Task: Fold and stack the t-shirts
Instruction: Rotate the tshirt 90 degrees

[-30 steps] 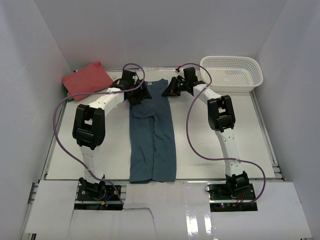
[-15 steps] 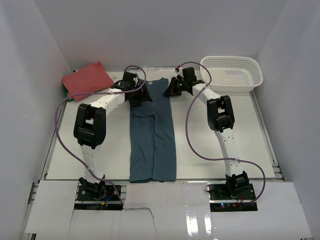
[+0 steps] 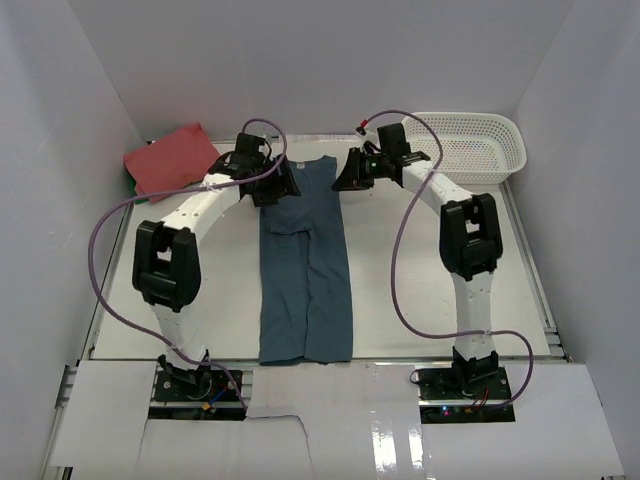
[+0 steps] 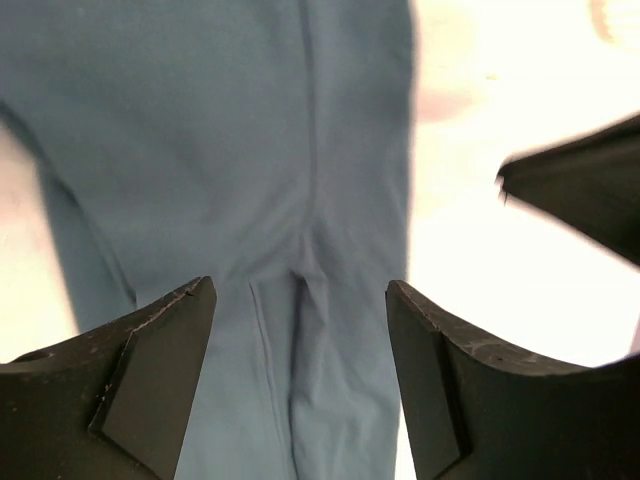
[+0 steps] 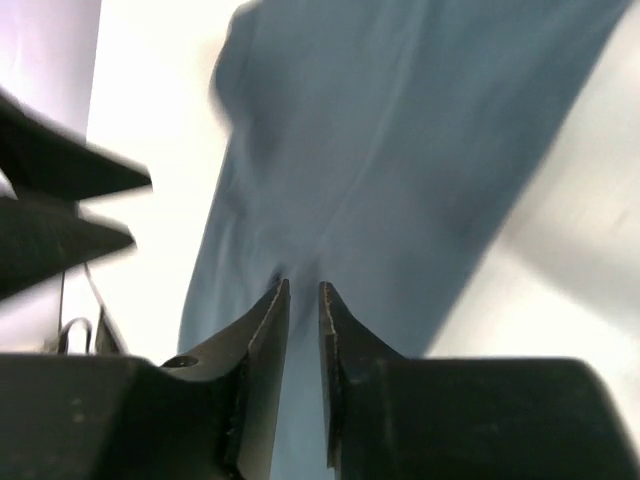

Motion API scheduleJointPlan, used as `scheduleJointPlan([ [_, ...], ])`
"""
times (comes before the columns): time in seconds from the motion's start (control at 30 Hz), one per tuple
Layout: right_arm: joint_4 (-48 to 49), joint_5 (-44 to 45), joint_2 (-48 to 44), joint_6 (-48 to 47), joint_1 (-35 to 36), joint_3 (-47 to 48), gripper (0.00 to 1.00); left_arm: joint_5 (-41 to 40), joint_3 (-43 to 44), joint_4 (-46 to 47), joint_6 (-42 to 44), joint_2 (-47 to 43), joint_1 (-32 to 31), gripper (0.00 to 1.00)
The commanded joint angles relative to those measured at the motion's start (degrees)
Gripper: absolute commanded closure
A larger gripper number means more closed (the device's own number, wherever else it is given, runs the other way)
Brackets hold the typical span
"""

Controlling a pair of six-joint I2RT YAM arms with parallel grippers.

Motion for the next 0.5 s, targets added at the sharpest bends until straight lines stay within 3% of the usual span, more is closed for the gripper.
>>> scheduleJointPlan([
  [0.0, -4.6, -1.1, -10.3, -6.5, 1.7, -9.9, 0.74, 1.7, -3.9, -3.4, 0.7, -13.9, 0.3, 0.20],
  [0.1, -6.2, -0.5, -20.1, -7.9, 2.2, -22.1, 0.69, 2.7, -13.5, -4.4, -0.4, -21.8, 0.5, 0.19],
  [0.2, -7.2, -0.2, -26.4, -8.5, 2.8, -33.0, 0.57, 3.3, -22.7, -5.3, -1.1, -28.0, 0.8, 0.16],
  [0.33, -7.7, 2.6, -32.3, -9.4, 3.5, -45.9, 0.52, 5.5, -35.1, -3.7, -3.1, -33.3, 0.9, 0.15],
  [0.47, -6.1, 4.7, -35.5, -9.2, 4.0, -52.1, 0.48, 5.2, -42.5, -0.6, -4.3, -35.9, 0.9, 0.15],
])
